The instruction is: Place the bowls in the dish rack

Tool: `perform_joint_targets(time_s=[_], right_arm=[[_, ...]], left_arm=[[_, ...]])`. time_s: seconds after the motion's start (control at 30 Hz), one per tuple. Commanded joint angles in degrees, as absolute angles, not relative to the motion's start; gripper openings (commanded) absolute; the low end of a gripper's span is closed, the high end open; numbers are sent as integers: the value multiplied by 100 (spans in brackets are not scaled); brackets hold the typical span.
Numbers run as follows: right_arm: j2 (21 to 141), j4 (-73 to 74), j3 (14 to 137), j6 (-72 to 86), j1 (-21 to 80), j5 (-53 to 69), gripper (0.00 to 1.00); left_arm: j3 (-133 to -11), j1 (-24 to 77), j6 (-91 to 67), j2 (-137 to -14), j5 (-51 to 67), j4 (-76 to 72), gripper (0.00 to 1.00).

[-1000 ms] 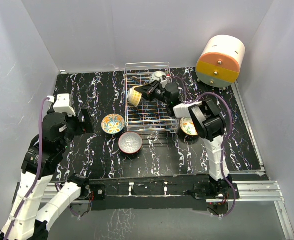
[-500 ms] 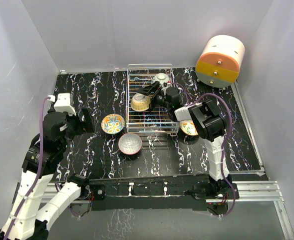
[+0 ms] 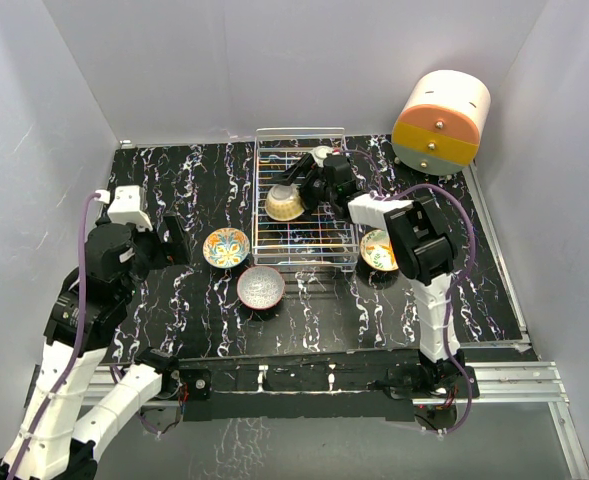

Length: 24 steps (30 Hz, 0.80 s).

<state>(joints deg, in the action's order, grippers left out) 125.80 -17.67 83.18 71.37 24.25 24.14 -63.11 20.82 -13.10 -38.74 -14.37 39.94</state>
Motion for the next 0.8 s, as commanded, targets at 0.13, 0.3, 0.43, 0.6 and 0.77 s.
perform_joint_targets(time_s=[0.13,0.3,0.43,0.6,0.77], right_arm=[[12130,-807,8439,6386,2399,2015,99],[11947,-143,8660,5798,2423,1543,99],[11888,59,8703,5540,2419,1408,99],[12014,585,8971,5025,2435,1257,99],[12116,1232,9377,4453,2546,811,99]], left_arm=[[-6267,2105,-1332,-3740,-1397,3872,97],[-6228,2101,-1319,-3685,-1419,3907,97],[-6173,2102,-1336,-3657,-1407,3868,97],[-6148,2105,-1343,-3652,-1384,3862,97],[-6126,2102,-1345,-3655,-1372,3848,97]])
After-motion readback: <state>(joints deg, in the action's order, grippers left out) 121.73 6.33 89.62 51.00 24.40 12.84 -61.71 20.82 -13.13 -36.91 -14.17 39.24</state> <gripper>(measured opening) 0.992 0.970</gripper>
